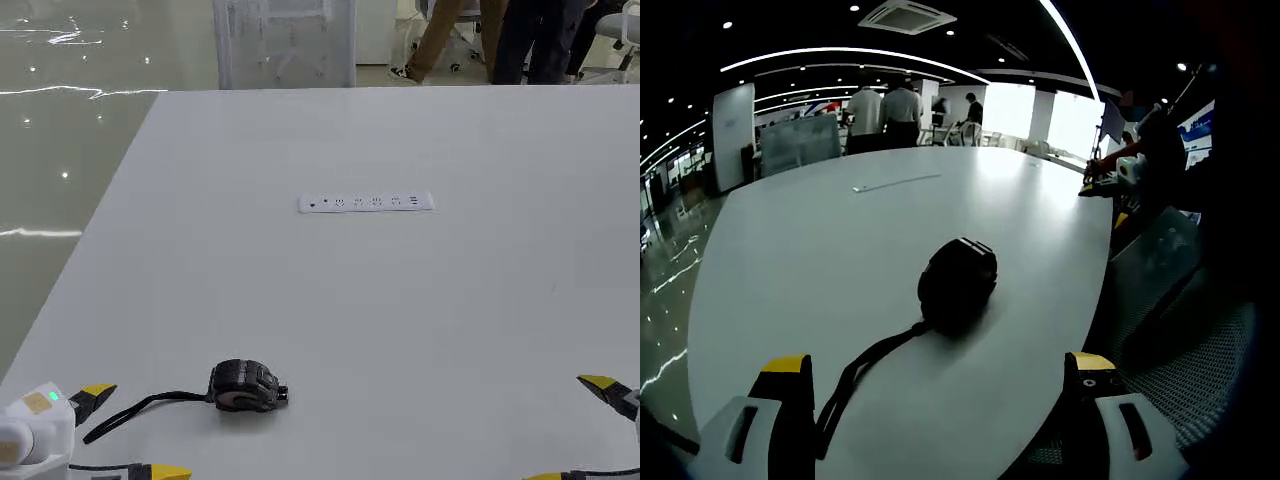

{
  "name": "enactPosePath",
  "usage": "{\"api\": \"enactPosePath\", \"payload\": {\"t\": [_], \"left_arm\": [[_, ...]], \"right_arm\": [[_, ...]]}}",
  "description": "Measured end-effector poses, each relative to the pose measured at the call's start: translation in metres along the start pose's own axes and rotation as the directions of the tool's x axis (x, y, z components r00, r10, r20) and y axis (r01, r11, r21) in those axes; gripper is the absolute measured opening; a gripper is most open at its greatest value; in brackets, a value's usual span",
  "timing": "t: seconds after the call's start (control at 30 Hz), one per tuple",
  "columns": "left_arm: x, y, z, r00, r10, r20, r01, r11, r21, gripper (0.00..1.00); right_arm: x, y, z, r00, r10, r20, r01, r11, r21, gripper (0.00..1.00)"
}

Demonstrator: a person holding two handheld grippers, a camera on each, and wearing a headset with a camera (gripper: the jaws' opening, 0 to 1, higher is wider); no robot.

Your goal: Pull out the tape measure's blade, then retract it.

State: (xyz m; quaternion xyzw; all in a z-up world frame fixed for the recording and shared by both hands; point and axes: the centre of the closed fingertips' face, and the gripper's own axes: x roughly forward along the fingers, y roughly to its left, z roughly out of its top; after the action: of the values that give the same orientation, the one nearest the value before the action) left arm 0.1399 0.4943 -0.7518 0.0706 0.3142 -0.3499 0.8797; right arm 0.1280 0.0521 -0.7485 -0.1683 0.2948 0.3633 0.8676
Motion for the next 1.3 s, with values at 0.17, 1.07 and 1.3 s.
{"api": "enactPosePath", "payload": {"t": [0.17,1.07,1.3], "left_arm": [[0.009,0.001,0.010,0.9989,-0.026,-0.038,0.029,0.996,0.084,1.00],[0.073,-0.007,0.021,0.8919,-0.136,-0.431,0.340,0.830,0.442,0.91],[0.086,-0.009,0.032,0.8683,-0.157,-0.471,0.392,0.798,0.458,0.79]], "right_arm": [[0.010,0.003,0.013,0.9998,0.020,0.003,-0.020,0.999,-0.025,1.00],[0.086,0.067,0.035,0.9638,0.259,-0.064,-0.266,0.947,-0.181,1.00],[0.112,0.072,0.064,0.9526,0.298,-0.061,-0.304,0.927,-0.218,1.00]]}}
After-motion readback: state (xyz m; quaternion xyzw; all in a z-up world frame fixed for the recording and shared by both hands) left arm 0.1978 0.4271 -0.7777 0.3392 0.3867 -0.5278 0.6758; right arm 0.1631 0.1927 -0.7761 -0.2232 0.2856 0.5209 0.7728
